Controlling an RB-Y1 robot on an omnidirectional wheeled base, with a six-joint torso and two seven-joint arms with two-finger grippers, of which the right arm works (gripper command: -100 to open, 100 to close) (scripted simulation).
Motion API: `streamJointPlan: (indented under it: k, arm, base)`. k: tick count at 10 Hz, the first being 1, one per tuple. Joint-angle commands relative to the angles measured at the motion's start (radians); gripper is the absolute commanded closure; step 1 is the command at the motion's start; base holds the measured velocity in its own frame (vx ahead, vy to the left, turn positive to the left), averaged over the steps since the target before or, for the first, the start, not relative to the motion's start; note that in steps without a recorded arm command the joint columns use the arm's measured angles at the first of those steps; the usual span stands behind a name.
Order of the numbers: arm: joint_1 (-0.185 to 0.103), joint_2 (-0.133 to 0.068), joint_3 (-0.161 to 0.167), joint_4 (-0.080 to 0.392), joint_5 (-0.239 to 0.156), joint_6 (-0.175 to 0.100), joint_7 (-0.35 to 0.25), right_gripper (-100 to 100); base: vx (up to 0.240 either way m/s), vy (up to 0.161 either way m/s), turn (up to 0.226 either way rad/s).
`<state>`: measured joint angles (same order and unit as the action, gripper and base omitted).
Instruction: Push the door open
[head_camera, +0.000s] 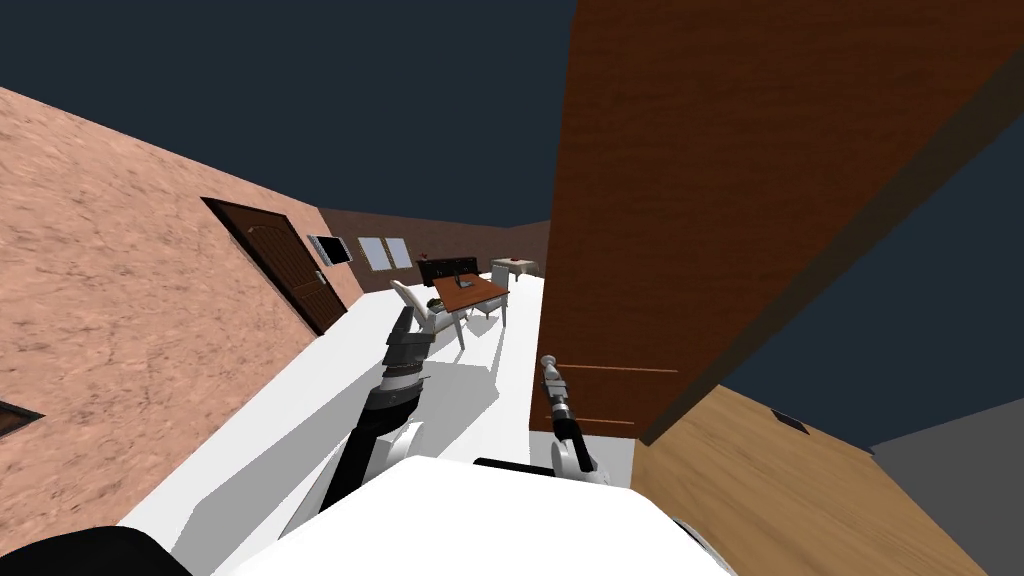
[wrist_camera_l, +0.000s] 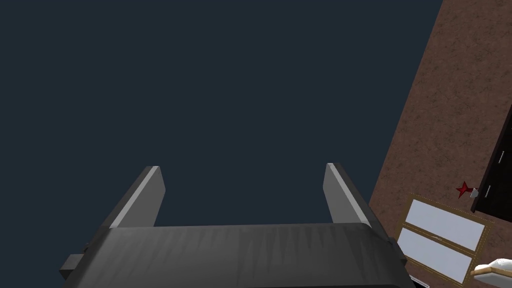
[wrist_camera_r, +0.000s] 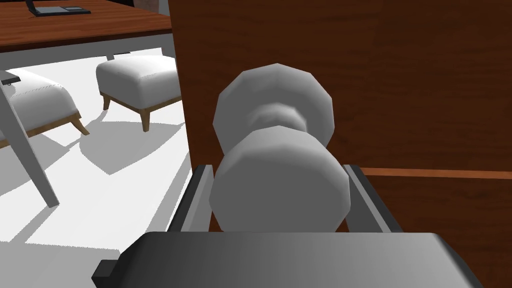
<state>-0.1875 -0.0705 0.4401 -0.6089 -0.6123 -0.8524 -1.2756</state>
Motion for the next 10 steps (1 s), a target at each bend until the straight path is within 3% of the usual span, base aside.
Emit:
streamJointPlan:
  k: [1,4,5,10]
  arm:
    - [0.016,-0.007,-0.014,-0.037,-0.008,0.01,0.013,100]
    - [0.013,0.001,-0.043,-0.033,-0.026,0.004,0.019,100]
    - [0.016,0.004,-0.034,-0.016,-0.021,0.006,0.016,100]
    - [0.007,-0.012,-0.083,-0.008,-0.052,-0.007,0.028,100]
  base:
    - [0.109,0.054,-0.011]
    - [0.168,0.095,-0.055]
    - [0.098,0.051,-0.032]
    - [0.186,0.088,-0.056]
